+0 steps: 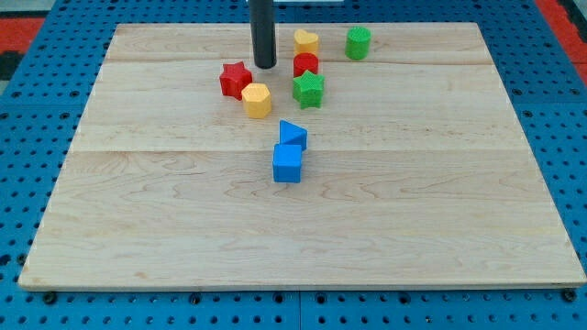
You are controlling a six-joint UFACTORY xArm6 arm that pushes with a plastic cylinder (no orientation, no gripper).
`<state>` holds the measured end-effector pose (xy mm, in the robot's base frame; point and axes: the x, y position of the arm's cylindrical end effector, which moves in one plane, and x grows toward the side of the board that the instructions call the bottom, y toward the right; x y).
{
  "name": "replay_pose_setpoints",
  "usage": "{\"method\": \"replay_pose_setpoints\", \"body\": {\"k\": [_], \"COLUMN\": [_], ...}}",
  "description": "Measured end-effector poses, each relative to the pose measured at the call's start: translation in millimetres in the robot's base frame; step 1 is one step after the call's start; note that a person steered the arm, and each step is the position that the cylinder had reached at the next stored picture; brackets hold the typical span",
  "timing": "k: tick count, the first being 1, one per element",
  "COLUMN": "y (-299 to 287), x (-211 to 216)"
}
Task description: Place the red star left to the green star
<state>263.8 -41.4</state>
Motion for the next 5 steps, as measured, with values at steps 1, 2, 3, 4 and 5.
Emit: {"method": "replay_pose_setpoints", "body": {"k": [1, 2, 3, 4, 5], "y": [-10, -62, -119, -107, -68], "x": [15, 31, 38, 65, 77]}}
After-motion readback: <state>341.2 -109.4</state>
